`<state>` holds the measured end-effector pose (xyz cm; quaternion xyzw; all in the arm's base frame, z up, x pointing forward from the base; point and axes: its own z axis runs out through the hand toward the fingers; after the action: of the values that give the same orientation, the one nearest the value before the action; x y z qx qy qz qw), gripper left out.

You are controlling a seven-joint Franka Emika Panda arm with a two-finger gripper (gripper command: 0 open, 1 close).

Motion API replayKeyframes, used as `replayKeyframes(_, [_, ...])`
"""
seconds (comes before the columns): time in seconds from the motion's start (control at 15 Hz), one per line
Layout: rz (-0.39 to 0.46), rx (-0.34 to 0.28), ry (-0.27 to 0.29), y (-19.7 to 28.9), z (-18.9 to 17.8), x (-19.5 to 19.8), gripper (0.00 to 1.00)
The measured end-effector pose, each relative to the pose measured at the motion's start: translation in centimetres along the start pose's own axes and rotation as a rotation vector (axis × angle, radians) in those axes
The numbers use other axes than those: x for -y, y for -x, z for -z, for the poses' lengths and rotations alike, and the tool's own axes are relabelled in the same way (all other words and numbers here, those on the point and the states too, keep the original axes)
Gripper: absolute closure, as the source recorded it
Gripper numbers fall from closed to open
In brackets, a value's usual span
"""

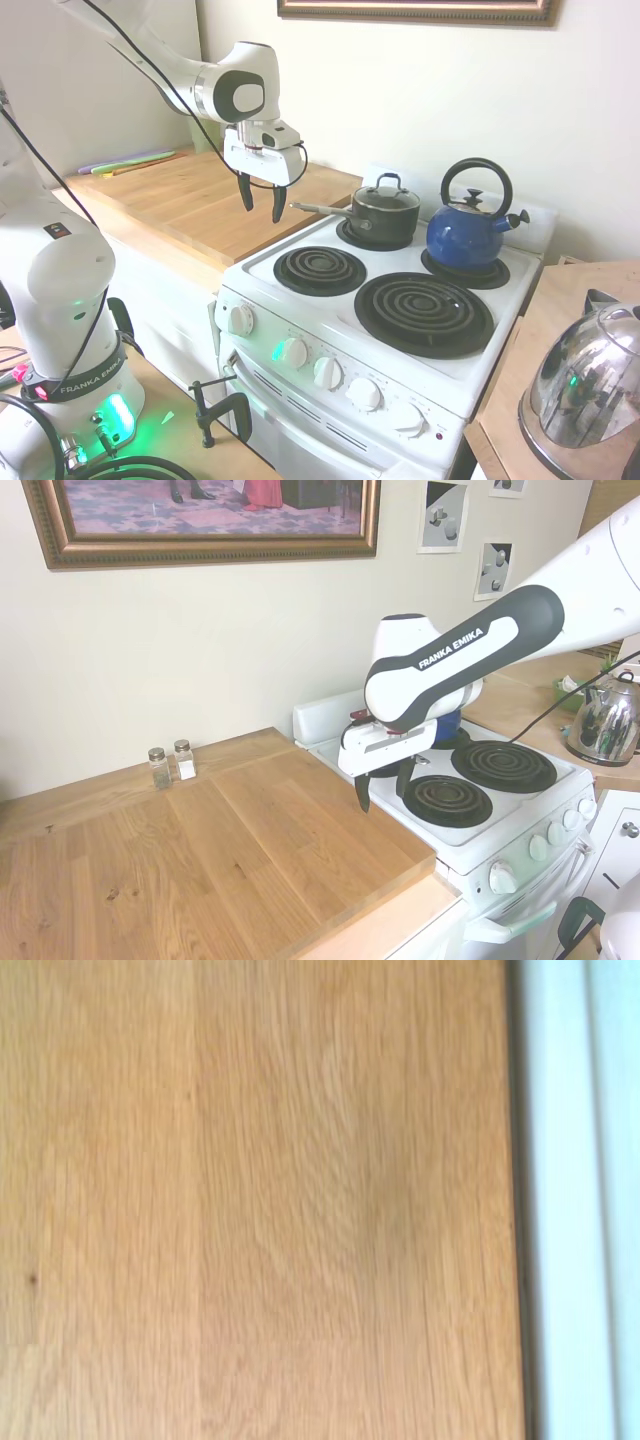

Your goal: Uncover the lid of the pot

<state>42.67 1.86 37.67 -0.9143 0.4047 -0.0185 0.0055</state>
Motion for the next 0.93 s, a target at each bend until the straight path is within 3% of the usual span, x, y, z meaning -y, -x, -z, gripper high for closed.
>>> replayKeyframes(0.33, [-0.023, 0.001, -0.039, 0.1, 1.4, 0.0, 0.0])
replayKeyframes(0.6, [-0.049, -0.089, -0.139, -0.3, 8.9, -0.9, 0.0])
replayKeyframes(0.73, [-0.105, -0.119, -0.19, -2.8, 13.1, -1.8, 0.0])
replayKeyframes(0.93, [-0.213, -0.103, -0.244, -9.2, 16.0, -3.0, 0.0])
